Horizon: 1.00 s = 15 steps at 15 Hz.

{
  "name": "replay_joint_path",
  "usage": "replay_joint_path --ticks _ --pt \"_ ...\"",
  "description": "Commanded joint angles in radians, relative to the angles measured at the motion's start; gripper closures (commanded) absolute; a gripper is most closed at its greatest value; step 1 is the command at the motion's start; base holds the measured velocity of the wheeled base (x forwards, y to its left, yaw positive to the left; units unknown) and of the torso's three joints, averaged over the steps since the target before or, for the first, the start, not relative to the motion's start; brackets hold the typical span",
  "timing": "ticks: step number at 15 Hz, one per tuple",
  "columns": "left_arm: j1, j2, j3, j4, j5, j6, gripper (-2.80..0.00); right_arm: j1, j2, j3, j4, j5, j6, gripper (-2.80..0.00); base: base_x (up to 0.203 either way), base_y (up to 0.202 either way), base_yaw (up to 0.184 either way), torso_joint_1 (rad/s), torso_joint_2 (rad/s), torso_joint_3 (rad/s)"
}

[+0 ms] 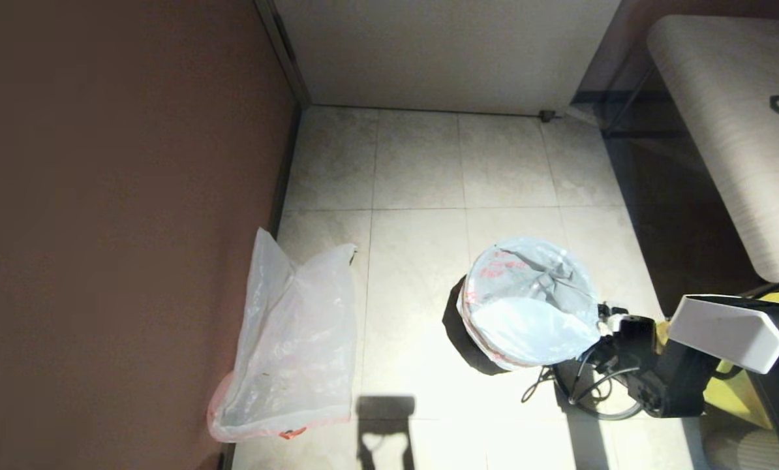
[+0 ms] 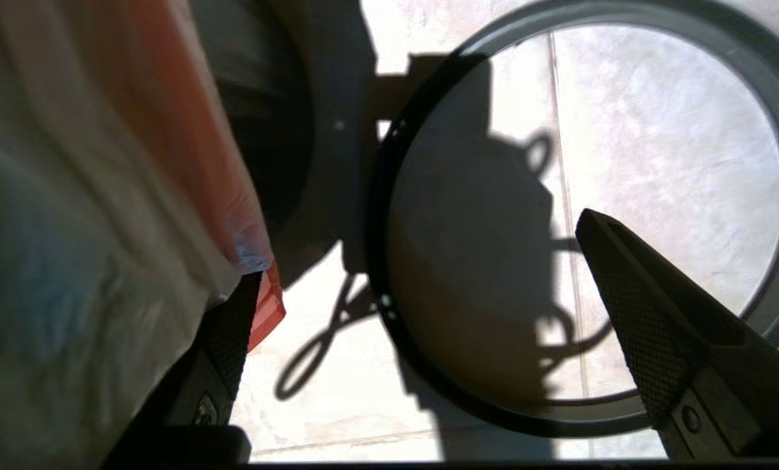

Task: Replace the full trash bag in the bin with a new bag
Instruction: Place the trash bag on the floor

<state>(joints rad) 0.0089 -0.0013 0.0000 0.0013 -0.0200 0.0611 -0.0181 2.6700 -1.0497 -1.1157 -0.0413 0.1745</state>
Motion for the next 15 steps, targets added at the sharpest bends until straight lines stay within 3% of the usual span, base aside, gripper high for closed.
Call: replay_joint_path --ticks 1,6,10,15 --pt "0.000 -0.002 0.000 0.000 0.000 0.000 0.00 -0.005 0.013 -0.034 0.038 -0.011 0.002 -2.80 0.000 0.000 0.000 0.000 0.00 0.000" --pt "0.000 -0.002 0.000 0.000 0.000 0.000 0.00 -0.003 0.005 -0.056 -0.010 -0.163 -0.006 -2.80 0.000 0.000 0.000 0.000 0.00 0.000" --pt "0.000 -0.002 0.000 0.000 0.000 0.001 0.00 0.001 -0.001 -0.018 -0.213 -0.314 -0.016 -2.80 0.000 0.000 0.000 0.000 0.00 0.000" --pt "0.000 -0.002 0.000 0.000 0.000 0.000 0.00 0.012 -0.047 -0.016 -0.234 -0.434 0.034 -2.80 0.000 0.000 0.000 0.000 0.00 0.000"
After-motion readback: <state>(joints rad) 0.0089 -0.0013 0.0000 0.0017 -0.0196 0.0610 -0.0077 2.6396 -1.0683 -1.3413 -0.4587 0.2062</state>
